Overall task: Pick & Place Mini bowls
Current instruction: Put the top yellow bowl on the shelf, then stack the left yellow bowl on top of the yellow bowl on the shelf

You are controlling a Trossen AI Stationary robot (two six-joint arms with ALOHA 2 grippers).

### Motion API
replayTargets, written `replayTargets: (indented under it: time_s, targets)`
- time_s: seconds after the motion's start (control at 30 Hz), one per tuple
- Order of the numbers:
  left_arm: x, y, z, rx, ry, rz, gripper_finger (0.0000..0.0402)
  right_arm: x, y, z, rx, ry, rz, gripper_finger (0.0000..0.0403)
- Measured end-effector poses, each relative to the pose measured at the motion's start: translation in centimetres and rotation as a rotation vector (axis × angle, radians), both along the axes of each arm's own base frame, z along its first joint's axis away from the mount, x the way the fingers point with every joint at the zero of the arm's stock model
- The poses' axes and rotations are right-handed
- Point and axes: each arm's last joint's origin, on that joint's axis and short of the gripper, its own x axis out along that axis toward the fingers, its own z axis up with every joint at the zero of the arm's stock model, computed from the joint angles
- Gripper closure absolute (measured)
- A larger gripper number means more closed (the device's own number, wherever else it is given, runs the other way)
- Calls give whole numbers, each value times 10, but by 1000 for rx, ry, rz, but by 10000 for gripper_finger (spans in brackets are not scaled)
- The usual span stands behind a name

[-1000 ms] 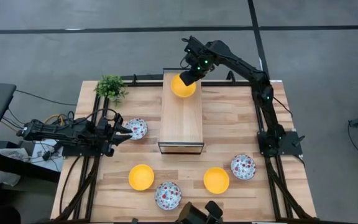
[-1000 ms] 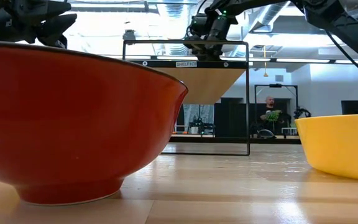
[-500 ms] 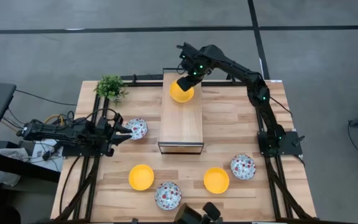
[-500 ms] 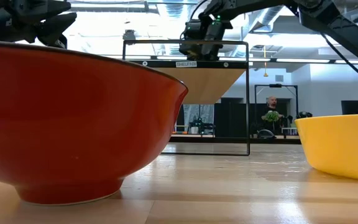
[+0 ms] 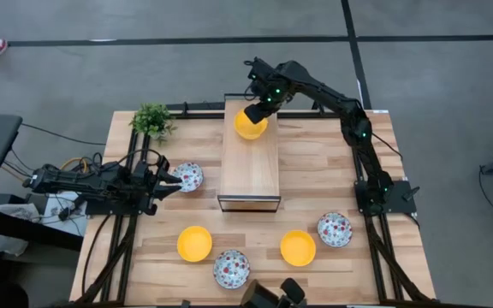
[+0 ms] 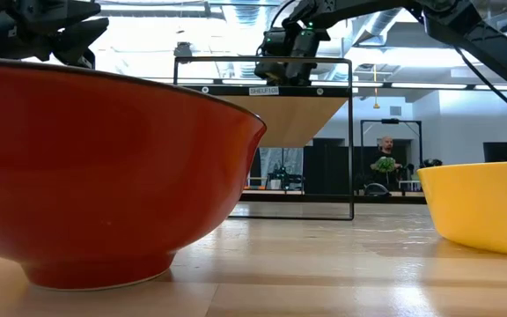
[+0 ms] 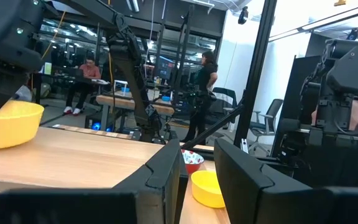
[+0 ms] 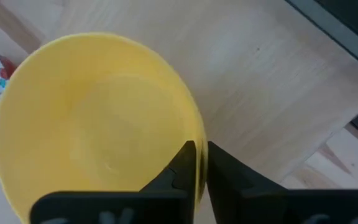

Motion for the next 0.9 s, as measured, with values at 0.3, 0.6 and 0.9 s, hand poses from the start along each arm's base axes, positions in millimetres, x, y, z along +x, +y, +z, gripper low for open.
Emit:
replayTargets:
  time_s: [0.3,0.6,0.9]
  targets:
    - [0,0,0,0,0,0,302,0,0,0,-9,5,-4,324]
    - [0,0,0,0,0,0,302,-6,-2,15,-39,-39,-15,316]
    - [0,0,0,0,-5,0,302,-29,12,58,-96,-120,0,316]
